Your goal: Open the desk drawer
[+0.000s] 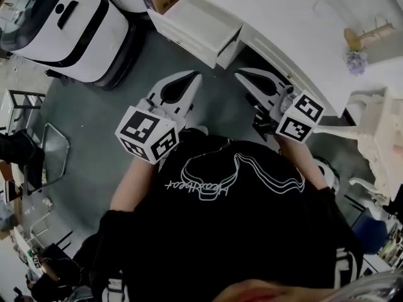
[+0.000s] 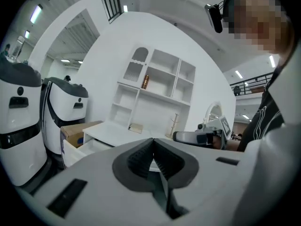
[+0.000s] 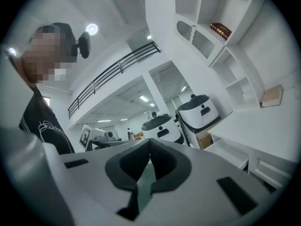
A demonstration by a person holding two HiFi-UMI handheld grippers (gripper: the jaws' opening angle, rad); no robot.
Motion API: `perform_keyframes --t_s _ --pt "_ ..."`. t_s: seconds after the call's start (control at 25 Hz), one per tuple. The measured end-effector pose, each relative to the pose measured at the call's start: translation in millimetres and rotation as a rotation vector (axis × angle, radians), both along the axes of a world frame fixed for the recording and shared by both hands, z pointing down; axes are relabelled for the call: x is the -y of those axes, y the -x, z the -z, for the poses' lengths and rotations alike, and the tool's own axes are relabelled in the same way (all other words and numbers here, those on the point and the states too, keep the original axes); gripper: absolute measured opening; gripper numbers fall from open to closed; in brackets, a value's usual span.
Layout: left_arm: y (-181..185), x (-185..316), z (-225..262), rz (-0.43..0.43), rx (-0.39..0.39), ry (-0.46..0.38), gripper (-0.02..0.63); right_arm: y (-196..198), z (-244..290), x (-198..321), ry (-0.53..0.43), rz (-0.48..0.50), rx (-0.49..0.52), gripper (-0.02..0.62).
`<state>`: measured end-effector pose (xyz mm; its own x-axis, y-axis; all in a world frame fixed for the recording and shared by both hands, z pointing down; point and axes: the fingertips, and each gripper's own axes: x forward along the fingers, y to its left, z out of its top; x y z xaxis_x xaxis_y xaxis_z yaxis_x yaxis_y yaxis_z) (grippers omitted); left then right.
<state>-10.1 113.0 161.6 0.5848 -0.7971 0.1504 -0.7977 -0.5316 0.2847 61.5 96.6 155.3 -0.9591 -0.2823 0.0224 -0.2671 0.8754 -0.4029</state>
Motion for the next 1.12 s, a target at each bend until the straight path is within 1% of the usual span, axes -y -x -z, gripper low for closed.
perform_keyframes --t_s 0.16,0.32,0.4,0.56,0.84,1.12 --pt "-13.2 -17.1 27.2 -0.005 -0.044 -0.043 0.005 -5.2 14.4 -19.9 -0.032 0.013 0.01 0.006" --pt "-28.3 -27.4 37.1 -0.016 -0.017 -0.077 0.005 -12.0 22.4 -30.0 -0.08 0.009 0.011 0.006" --pt "-32.7 -29.9 37.8 -0.013 -0.016 -0.078 0.005 -15.8 24.8 -33.2 -0.085 0.008 0.018 0.006" --pt "-38.4 -32.4 36.3 -0.009 -0.041 -0.065 0.005 -22.6 24.4 -37.5 -0.084 0.006 0.017 0.006" --pt "-46.6 -36.7 33.3 -0.013 -0.03 -0.061 0.005 -26.3 23.1 -43.9 -0.104 0.006 -0.007 0.006" --pt "-49.4 -43.8 30.6 -0.011 -0.02 -0.061 0.005 -27.6 21.6 -47.6 -0.118 -0.016 -0.011 0.006"
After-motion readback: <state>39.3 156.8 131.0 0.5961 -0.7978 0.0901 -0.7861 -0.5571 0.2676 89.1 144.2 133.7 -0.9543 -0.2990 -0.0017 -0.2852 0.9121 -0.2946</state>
